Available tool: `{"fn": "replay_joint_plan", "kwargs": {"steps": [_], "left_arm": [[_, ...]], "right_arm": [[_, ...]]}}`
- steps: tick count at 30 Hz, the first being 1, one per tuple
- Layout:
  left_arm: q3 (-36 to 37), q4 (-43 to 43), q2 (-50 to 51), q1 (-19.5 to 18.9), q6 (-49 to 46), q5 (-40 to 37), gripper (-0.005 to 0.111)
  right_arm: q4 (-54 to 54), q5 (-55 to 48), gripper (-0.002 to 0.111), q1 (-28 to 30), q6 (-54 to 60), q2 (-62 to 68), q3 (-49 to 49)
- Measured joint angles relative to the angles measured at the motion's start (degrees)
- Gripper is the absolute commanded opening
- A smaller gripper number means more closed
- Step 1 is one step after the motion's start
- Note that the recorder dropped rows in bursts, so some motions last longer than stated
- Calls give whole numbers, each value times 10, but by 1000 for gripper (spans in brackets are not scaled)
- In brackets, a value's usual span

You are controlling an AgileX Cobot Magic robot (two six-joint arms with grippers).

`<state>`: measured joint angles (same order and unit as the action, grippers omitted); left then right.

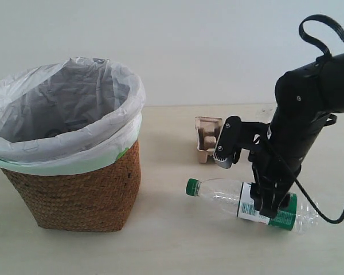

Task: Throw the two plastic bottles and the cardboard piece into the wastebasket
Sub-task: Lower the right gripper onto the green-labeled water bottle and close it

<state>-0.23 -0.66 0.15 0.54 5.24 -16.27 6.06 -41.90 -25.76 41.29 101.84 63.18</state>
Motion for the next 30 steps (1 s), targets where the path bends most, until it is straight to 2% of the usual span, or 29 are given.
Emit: {"fn": "replay_joint_plan", "kwargs": {"steps": [13, 21, 22, 25, 29, 30], "left_arm": [[0, 0, 0, 0, 0, 0, 4], [0, 0, 0, 0, 0, 0, 4], [0, 0, 0, 0, 0, 0, 4], [0, 0, 0, 0, 0, 0, 4], [0, 0, 0, 0, 0, 0, 4], [0, 0, 0, 0, 0, 0, 4]], "right_arm": [[-79, 7, 65, 0, -2, 76, 1], [-83, 2, 63, 0, -4, 90, 1], [-83, 2, 60, 0, -4, 90, 1], [-85, -1, 41, 0, -4, 90, 1], [-85, -5, 4, 0, -5, 90, 1], [-85, -6, 0, 0, -6, 90, 1]]}}
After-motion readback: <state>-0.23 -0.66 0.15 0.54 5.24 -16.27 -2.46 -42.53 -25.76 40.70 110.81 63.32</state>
